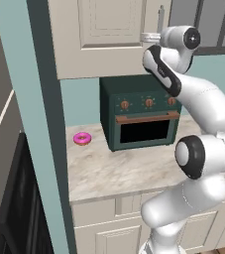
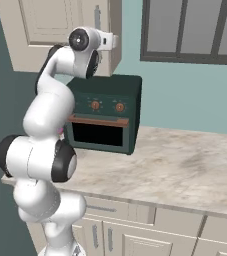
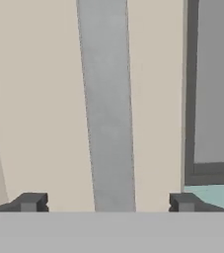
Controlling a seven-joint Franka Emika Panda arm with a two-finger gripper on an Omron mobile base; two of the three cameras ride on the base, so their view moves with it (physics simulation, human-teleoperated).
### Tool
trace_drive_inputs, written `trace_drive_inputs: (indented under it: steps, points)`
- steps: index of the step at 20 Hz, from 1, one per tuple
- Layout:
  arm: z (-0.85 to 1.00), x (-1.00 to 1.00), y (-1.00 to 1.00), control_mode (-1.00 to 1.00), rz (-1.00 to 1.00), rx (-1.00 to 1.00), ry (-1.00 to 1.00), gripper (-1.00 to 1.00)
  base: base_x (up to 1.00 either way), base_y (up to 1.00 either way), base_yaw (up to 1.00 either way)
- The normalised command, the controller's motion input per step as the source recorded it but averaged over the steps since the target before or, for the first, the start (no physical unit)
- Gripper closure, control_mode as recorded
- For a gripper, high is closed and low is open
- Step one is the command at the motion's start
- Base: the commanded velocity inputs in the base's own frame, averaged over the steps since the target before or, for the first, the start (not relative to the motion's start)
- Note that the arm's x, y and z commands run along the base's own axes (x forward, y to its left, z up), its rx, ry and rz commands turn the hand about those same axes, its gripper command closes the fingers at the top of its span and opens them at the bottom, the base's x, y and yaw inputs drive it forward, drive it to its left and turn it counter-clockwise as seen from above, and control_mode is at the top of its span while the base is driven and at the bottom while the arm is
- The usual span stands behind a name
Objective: Pick the spray and bar soap from the cabinet and place them on the counter.
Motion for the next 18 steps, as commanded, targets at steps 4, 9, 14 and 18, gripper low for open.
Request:
trace_drive_inputs:
  steps: [4, 9, 14, 18]
  points:
    - [-0.05, 0.38, 0.00, -1.00, 0.00, 0.00, 0.24, 1.00, 0.00, 0.00, 0.00]
    - [-0.14, 0.07, 0.07, -1.00, 0.00, 0.00, 0.06, 1.00, 0.00, 0.00, 0.00]
    - [-0.27, 0.00, 0.32, -1.00, 0.00, -0.01, 0.01, 1.00, 0.00, 0.00, 0.00]
    - [-0.31, -0.07, 0.44, -1.00, 0.00, -0.01, 0.00, 1.00, 0.00, 0.00, 0.00]
